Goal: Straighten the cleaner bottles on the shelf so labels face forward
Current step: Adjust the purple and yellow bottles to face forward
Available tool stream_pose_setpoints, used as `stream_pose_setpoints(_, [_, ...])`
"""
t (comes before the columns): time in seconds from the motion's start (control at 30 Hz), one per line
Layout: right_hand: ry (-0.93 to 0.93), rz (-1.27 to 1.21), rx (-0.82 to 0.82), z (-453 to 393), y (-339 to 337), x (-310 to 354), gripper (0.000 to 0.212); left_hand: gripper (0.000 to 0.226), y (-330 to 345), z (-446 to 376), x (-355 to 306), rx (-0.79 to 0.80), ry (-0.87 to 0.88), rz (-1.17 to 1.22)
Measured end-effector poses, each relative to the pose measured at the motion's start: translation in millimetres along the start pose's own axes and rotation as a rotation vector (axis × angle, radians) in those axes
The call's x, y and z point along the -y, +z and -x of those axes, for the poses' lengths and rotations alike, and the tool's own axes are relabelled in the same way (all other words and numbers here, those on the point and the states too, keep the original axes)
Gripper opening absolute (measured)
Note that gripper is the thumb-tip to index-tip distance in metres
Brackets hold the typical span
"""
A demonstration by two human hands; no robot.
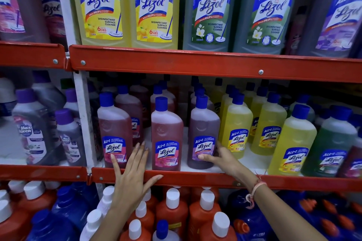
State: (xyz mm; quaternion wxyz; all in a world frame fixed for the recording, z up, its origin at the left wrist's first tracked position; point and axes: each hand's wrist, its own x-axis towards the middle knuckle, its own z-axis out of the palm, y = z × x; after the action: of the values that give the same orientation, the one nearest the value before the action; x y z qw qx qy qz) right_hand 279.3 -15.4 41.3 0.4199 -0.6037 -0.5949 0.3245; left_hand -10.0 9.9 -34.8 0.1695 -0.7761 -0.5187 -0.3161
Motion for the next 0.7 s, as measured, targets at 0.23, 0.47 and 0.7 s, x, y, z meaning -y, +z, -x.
stream_pose_setpoints(0.23, [-0.074,0.059,0.005,19.2,-1.8,-4.1,0.088,0.089,0.1,0.4,0.4,0.040,-0.018,-0.010])
stream_pose_setpoints(0.47, [-0.082,0.092,-0.010,28.6,-1.2,-1.5,0.088,0.088,-0.9,2.6,-0.5,0.045,-0.031,0.005])
stream_pose_setpoints(0.7, [-0.088,0.036,-0.078,36.6,-19.2,-7.3,0.073,0.087,-1.0,4.5,-1.5,0.043,-0.040,0.027])
